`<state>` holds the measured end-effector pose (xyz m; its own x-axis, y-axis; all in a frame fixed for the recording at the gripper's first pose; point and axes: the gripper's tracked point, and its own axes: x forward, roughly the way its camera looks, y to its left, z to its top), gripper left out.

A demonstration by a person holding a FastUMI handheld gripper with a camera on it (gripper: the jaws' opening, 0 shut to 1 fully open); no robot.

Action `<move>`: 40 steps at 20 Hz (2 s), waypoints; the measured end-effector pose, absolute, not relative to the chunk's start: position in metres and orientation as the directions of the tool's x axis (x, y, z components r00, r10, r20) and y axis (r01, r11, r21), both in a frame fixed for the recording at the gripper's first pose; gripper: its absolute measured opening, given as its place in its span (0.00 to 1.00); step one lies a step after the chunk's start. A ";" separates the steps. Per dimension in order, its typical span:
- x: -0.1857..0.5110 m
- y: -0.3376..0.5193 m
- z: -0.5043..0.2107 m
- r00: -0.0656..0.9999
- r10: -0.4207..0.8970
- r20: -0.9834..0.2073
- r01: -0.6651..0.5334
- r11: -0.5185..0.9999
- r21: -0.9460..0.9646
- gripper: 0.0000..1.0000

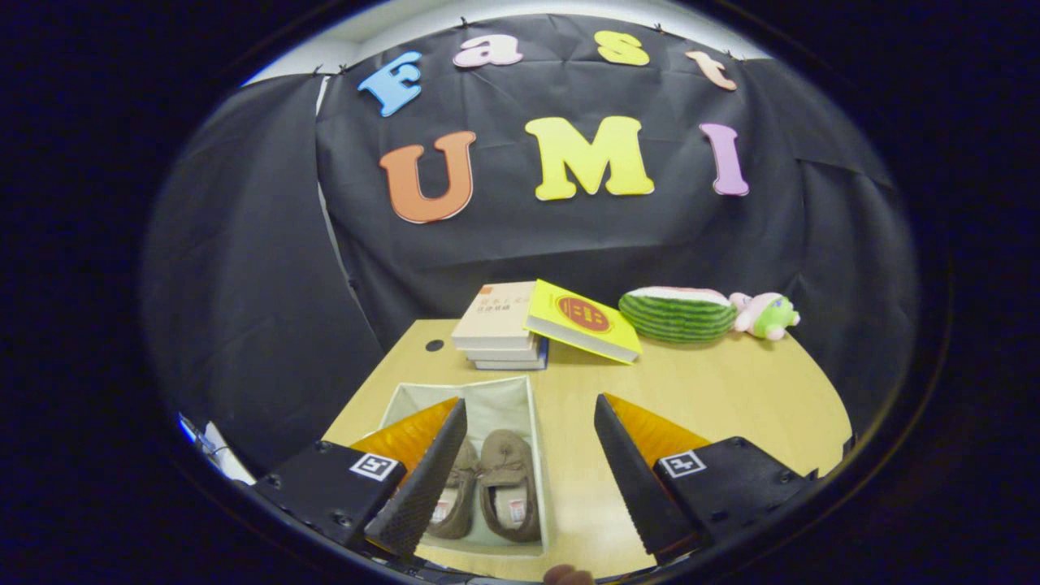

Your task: Open the storage box then place both shoes into the box .Put the left shoe in first, then the right shoe, with the right side of both shoes facing outward in a uniform manner.

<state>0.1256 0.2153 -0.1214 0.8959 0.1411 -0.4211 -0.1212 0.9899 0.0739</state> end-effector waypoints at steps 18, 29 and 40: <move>0.100 0.102 -0.038 0.988 -0.014 -0.157 0.013 1.000 -0.007 1.00; 0.060 0.076 -0.040 0.996 -0.008 -0.084 0.008 1.000 0.010 1.00; 0.061 0.028 -0.048 0.998 -0.040 -0.047 0.042 0.999 0.028 1.00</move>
